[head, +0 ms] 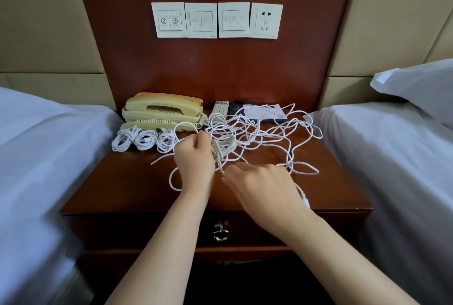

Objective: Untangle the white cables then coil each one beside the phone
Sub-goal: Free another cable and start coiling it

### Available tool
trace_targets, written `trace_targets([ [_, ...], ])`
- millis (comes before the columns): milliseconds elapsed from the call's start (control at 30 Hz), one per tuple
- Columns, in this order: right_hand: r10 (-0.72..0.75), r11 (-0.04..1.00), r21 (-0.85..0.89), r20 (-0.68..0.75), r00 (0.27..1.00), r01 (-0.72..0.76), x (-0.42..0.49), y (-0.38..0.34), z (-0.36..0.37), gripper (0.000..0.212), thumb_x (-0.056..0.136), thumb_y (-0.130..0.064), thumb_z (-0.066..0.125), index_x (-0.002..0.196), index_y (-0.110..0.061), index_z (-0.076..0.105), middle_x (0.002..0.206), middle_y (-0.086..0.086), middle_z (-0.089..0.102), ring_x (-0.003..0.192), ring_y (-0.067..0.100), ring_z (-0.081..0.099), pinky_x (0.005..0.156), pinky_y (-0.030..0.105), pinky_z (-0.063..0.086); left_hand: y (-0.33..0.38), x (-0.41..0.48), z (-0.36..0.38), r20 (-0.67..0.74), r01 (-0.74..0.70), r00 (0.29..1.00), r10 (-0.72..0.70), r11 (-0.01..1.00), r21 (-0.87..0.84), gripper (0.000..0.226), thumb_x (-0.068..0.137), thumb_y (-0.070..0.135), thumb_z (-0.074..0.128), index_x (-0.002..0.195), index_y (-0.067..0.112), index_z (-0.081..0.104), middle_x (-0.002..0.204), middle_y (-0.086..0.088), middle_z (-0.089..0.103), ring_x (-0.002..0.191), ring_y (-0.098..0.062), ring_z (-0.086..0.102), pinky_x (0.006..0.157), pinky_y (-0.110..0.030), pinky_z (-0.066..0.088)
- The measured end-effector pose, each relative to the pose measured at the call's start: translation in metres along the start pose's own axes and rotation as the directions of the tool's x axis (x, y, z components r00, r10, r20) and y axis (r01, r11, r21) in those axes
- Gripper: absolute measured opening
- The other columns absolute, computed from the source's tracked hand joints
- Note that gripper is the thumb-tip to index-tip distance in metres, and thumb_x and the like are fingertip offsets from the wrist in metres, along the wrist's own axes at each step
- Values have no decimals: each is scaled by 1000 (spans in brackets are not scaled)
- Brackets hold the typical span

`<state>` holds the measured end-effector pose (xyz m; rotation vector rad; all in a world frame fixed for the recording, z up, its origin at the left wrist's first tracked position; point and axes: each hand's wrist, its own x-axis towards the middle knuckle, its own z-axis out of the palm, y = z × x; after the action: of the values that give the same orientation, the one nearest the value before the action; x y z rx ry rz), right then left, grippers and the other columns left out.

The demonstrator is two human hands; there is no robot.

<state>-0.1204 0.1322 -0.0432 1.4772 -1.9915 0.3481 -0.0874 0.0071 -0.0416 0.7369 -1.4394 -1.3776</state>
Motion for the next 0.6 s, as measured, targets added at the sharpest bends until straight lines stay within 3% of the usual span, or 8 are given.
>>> trace_targets([
  [133, -30, 995, 90, -113, 993, 40, 1, 11, -11, 23, 83, -21, 58, 62, -17, 51, 57, -4, 50, 47, 21, 52, 37, 26, 28, 3, -5, 1, 104, -324, 946, 308, 918, 228, 50, 89, 4, 49, 47, 12, 25, 43, 3, 20, 43, -12, 22, 46, -23, 17],
  [267, -25, 993, 110, -154, 988, 43, 0, 21, -14, 32, 92, -29, 44, 66, -16, 58, 63, -4, 54, 53, 19, 55, 42, 26, 31, 4, -8, 2, 254, -459, 884, 392, 833, 310, 47, 89, 5, 50, 51, 15, 23, 46, 4, 17, 46, -12, 22, 44, -23, 17],
  [400, 90, 978, 200, -189, 978, -52, -3, 33, -11, 34, 93, -32, 46, 68, -14, 61, 64, -2, 57, 58, 21, 56, 44, 32, 43, 2, -8, 3, 293, -426, 893, 340, 848, 314, 44, 87, 6, 51, 51, 20, 30, 48, 7, 27, 46, -11, 26, 45, -20, 22],
  [600, 226, 886, 452, -224, 948, -105, -2, 38, -11, 30, 88, -37, 55, 71, -14, 64, 66, -6, 56, 57, 14, 51, 49, 36, 44, 7, -19, 5, 319, -318, 919, 231, 913, 255, 38, 88, 4, 50, 53, 19, 42, 46, 9, 35, 42, -6, 34, 43, -17, 24],
])
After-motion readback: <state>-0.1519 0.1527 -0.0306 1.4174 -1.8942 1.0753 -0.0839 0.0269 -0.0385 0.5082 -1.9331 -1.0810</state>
